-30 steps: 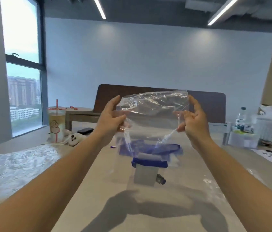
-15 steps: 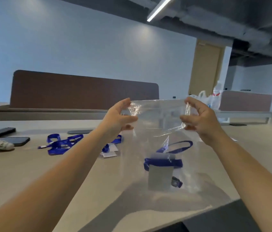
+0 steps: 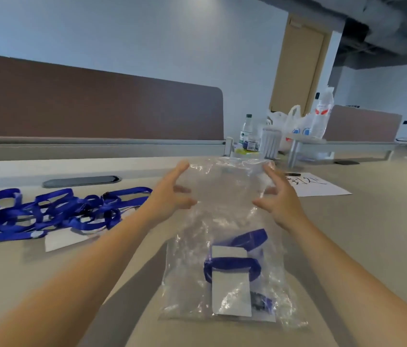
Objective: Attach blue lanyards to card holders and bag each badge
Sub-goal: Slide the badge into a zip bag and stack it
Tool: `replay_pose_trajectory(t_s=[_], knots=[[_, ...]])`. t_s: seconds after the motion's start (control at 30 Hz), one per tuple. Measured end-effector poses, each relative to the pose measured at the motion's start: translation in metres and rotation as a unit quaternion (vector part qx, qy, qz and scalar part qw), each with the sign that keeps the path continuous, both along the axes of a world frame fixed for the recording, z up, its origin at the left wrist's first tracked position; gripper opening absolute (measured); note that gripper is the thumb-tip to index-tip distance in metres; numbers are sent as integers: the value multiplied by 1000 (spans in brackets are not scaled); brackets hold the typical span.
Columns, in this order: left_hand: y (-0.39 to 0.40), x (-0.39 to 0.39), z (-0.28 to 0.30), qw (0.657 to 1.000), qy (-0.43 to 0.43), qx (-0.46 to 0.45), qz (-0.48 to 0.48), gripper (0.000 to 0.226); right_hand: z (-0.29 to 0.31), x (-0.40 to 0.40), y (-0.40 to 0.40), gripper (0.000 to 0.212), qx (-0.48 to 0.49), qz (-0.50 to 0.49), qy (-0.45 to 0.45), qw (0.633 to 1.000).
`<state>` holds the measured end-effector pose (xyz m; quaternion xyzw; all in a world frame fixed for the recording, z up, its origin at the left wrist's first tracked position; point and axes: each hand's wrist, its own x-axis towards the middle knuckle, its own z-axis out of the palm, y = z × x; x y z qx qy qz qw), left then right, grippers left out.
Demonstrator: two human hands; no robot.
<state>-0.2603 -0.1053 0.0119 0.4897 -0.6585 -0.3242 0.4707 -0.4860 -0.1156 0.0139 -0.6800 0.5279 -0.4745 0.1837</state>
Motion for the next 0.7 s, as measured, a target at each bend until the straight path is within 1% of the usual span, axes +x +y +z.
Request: replay_pose_trajectory(t_s=[0.07, 0.13, 0.2, 0.27, 0.3, 0.33, 0.37, 0.43, 0.5, 0.57, 0.63, 0.7], knots=[[-17, 0, -11, 999, -44, 15, -2, 75, -13, -2, -18, 75, 22, -13, 14, 1000], [-34, 1, -24, 994, -86, 64, -19, 72, -28, -5, -35, 70, 81, -18, 22, 996], [-47, 2, -37, 977, -184, 98, -33, 70, -43, -6, -46, 67, 165, -14, 38, 985], [-59, 4, -47, 946, -302, 111, -40, 72, -54, -7, -53, 70, 241, -8, 98, 966], [-63, 5, -51, 929, -347, 121, -43, 75, -57, -8, -55, 71, 263, -2, 129, 956], [-66, 5, -55, 914, -381, 133, -44, 77, -60, -8, -56, 71, 274, 5, 174, 946], [-68, 5, -58, 900, -409, 141, -45, 78, -62, -8, -57, 70, 274, 11, 237, 932], [-69, 6, -64, 874, -464, 138, -41, 77, -64, -8, -58, 69, 260, 16, 350, 900], [-68, 8, -69, 855, -500, 131, -38, 78, -66, -8, -57, 70, 265, 11, 397, 879], [-67, 9, -73, 849, -513, 124, -31, 79, -67, -10, -55, 71, 275, 8, 406, 872], [-67, 9, -75, 845, -521, 113, -26, 79, -68, -11, -55, 71, 274, 3, 410, 870], [-64, 7, -72, 855, -508, 103, -21, 77, -66, -12, -55, 72, 263, -13, 417, 870]])
